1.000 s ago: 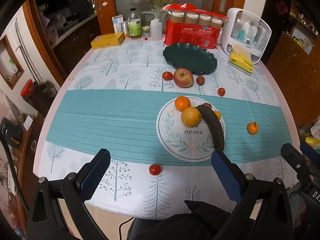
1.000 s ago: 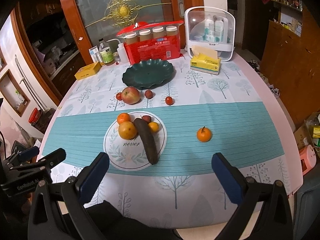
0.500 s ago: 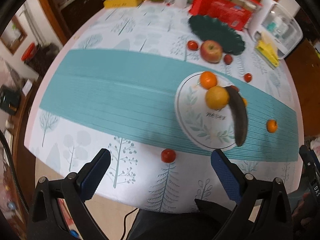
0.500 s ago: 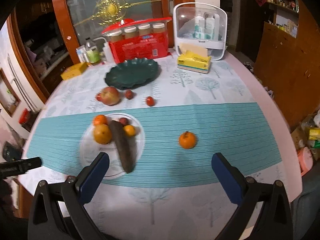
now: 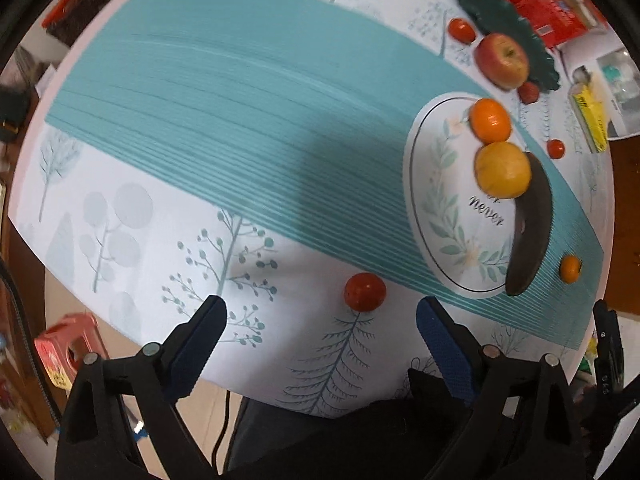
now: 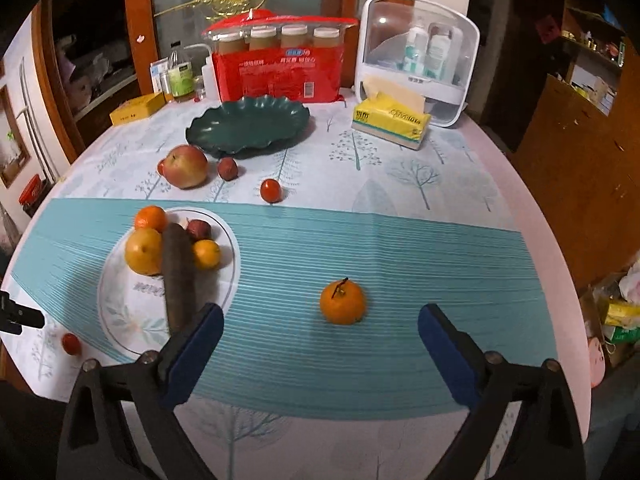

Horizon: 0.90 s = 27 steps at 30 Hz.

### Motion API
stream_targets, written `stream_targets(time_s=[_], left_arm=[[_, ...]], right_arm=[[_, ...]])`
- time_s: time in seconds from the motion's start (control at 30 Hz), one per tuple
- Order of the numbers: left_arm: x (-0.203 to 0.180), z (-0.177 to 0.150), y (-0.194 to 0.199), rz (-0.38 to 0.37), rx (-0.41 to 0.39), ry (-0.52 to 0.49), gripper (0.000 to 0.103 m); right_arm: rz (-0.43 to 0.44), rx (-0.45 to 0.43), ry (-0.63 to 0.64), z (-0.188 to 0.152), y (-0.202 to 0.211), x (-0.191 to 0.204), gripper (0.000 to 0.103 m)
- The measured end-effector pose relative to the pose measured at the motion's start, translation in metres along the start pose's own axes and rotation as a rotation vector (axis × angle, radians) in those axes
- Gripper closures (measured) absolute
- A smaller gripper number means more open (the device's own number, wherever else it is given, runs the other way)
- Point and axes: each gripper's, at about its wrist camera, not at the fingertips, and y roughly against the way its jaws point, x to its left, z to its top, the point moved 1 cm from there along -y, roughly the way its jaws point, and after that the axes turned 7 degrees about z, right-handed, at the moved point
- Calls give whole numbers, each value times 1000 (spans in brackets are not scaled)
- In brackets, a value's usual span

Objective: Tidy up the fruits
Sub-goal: 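Grasp the red cherry tomato with the left tool while the right tool approaches the tangerine, then grasp the small orange tangerine with the right tool while the left tool lifts the tomato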

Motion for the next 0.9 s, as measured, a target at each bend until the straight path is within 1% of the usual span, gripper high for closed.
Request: stream_targets(time_s=[0.1,0.17,0.23,0.37,0.43,0.5,0.57,0.63,0.7,0.8,0.83,0.87,0.9], left_arm=[[-2,2,-12,4,38,14,13],[-5,4,-19,-5,62,18,17],[-10,5,-26,-5,80,20,23],[-18,6,-41,3,132,23,28],[-23,8,-49,-6,153,29,38],[-30,11,-58,-10,170,32,42],[-37,14,-64,-13,178,33,45],[-41,16,-70,-16,184,35,52],[-43,18,-73,-8,181,33,55],[-48,23,-75,-11,177,33,65],[-52,25,-73,-20,179,34,72],[-53,25,-73,-32,182,34,76],[-54,26,-74,-36,185,30,77]], right_arm=[[15,11,-1,-1,-15,-7,8],[21,24,2,-3,-26,-11,11],[20,38,5,-5,-36,-14,14],[24,75,-15,-9,-55,-21,20],[29,86,-25,-10,-62,-24,22],[27,91,-21,-10,-67,-27,23],[32,98,-18,-11,-72,-28,27],[43,102,-24,-11,-76,-30,29],[47,108,-31,-11,-81,-31,31],[49,106,-33,-10,-86,-32,37],[51,104,-31,-9,-88,-32,41],[52,103,-28,-9,-89,-32,45],[51,106,-25,-9,-90,-32,48]])
